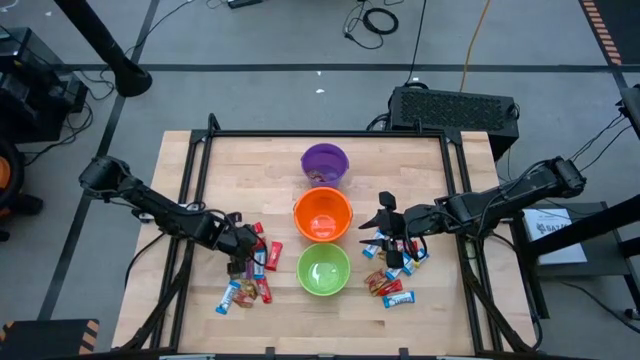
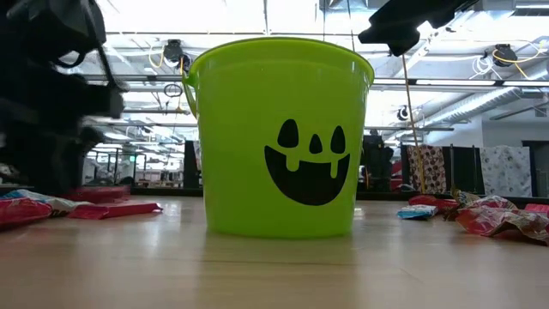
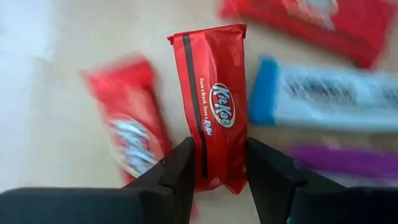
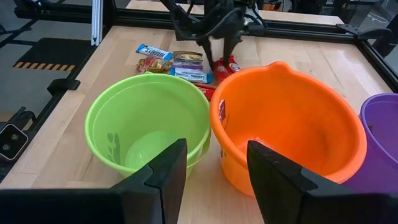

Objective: Sort candy by brand, put in halloween buckets
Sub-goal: Put red chocolate bar into the orange bucket

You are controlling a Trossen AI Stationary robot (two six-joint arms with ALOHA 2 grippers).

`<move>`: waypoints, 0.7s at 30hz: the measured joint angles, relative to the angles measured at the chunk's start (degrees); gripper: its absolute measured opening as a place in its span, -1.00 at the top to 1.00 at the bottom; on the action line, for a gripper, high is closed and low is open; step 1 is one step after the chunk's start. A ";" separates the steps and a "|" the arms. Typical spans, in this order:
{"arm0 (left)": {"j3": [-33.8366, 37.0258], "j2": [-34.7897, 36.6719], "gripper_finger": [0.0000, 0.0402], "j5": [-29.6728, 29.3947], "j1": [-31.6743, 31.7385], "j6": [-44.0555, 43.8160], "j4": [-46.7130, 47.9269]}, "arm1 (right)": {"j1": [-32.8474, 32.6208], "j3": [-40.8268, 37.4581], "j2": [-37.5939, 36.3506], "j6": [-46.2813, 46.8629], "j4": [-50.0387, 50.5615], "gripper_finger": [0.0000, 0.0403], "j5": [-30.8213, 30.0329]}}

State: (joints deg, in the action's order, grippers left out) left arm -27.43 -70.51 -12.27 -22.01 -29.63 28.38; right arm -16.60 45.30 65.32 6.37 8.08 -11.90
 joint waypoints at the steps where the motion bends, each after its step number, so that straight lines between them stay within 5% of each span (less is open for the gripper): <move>1: -0.45 0.87 0.34 -1.00 0.03 0.02 -0.16 | 0.00 0.00 0.00 0.00 0.00 0.21 0.01; 10: -3.40 12.25 0.34 -10.93 -0.08 6.21 -2.50 | 0.01 0.00 0.00 -0.02 0.02 0.21 0.00; 21: -3.57 21.84 0.34 -18.16 0.45 33.54 -35.29 | 0.02 0.00 0.00 -0.11 -0.11 0.21 0.00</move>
State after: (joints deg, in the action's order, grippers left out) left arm -31.00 -48.66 -30.43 -21.56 3.92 -6.90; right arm -16.58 45.30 65.32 6.26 7.96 -11.90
